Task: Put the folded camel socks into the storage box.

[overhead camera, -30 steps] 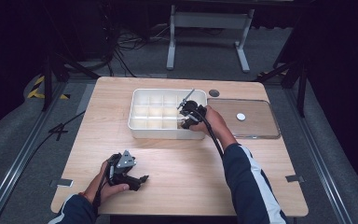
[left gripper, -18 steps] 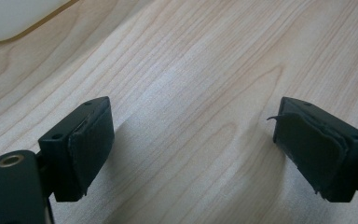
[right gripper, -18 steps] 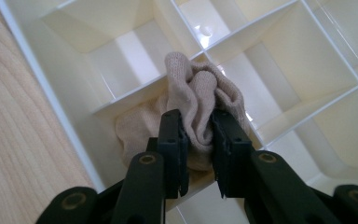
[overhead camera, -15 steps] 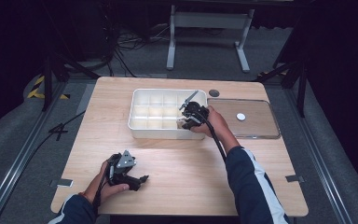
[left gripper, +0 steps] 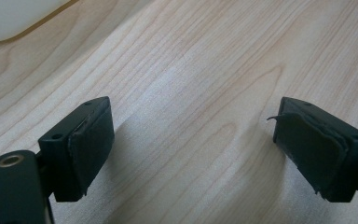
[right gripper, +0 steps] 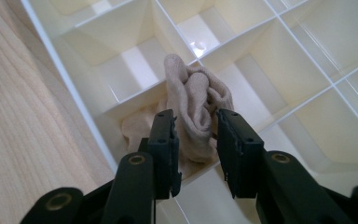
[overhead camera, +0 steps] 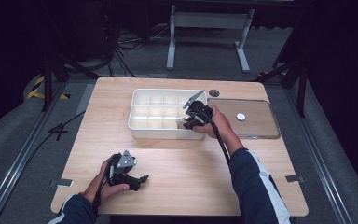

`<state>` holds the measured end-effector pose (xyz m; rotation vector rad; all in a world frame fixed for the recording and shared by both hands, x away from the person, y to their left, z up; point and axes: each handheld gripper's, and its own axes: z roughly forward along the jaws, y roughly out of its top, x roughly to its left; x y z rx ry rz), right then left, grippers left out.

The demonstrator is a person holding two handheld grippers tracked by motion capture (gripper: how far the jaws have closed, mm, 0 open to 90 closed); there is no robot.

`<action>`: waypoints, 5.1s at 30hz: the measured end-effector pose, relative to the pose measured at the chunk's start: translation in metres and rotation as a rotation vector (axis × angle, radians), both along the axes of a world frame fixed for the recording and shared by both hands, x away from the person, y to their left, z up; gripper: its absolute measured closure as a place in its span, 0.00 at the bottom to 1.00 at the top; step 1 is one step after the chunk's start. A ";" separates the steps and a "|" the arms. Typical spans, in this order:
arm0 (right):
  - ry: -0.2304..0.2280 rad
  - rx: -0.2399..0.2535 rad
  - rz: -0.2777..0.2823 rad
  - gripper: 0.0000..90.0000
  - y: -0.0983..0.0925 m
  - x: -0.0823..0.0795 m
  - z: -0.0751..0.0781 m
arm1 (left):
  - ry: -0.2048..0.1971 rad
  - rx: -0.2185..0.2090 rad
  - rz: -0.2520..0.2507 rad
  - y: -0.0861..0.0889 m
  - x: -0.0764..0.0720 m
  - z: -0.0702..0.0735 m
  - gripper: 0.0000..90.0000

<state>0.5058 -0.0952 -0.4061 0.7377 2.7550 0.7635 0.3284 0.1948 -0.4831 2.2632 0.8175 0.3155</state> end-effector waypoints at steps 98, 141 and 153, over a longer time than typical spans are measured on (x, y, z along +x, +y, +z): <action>-0.221 -0.040 -0.021 0.38 -0.113 -0.118 0.000 | 0.009 0.000 0.004 -0.001 0.001 0.000 0.13; -0.158 0.171 -0.229 0.31 -0.207 -0.170 -0.072 | 0.006 0.009 0.002 -0.001 0.001 0.000 0.12; -0.139 0.257 -0.271 0.26 -0.218 -0.171 -0.080 | 0.007 0.006 0.013 -0.003 0.001 0.000 0.11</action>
